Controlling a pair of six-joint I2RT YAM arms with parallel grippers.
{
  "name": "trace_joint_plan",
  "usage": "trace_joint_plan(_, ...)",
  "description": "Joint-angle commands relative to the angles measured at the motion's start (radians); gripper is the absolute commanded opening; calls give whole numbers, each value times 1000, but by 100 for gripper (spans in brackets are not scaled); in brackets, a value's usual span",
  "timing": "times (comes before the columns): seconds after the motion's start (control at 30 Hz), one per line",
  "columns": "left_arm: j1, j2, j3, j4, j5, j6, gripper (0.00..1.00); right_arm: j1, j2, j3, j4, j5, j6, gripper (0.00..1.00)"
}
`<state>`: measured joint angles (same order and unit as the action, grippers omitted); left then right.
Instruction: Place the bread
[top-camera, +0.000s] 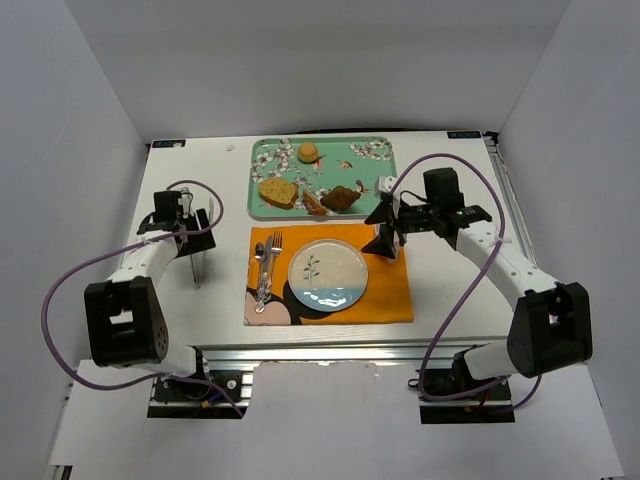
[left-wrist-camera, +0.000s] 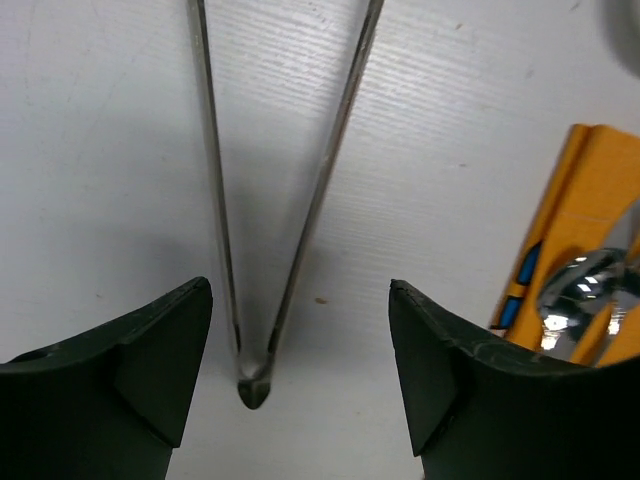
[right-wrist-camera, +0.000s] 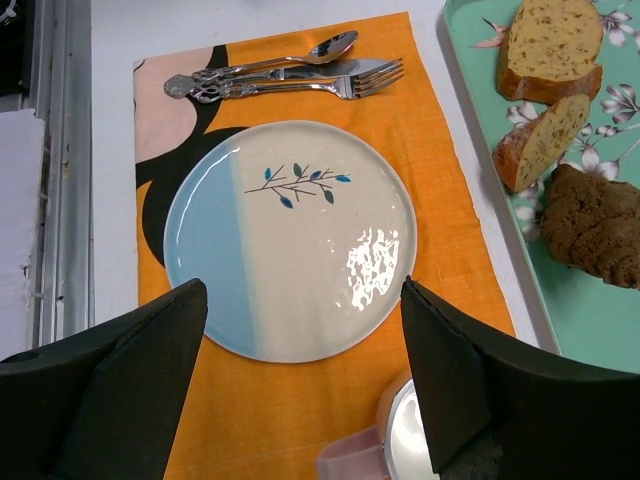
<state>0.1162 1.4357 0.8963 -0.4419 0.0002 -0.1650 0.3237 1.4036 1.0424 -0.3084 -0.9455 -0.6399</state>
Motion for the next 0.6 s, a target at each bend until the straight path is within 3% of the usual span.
trace_joint_plan(0.0,5,37,41,-12,-55,152,81,-8,-37,-12,11,-22,-4,83)
trace_joint_plan(0.23,5,164,70,49,-56,262,80,-21,-31,-4,22,-15,6,83)
trace_joint_plan(0.33,25,263,81,81,57,277,75,-32,-31,-1,26,-12,17,83)
trace_joint_plan(0.4,54,308,64,111,124,257,60,-43,-43,-4,23,-1,16,83)
trace_joint_plan(0.43,66,313,46,123,154,243,36,-54,-48,-7,23,1,16,83)
trace_joint_plan(0.5,79,298,4,153,173,217,7,-80,-55,-13,23,-1,17,83)
trace_joint_plan(0.57,77,275,-11,157,172,202,0,-92,-55,-16,22,-4,17,83)
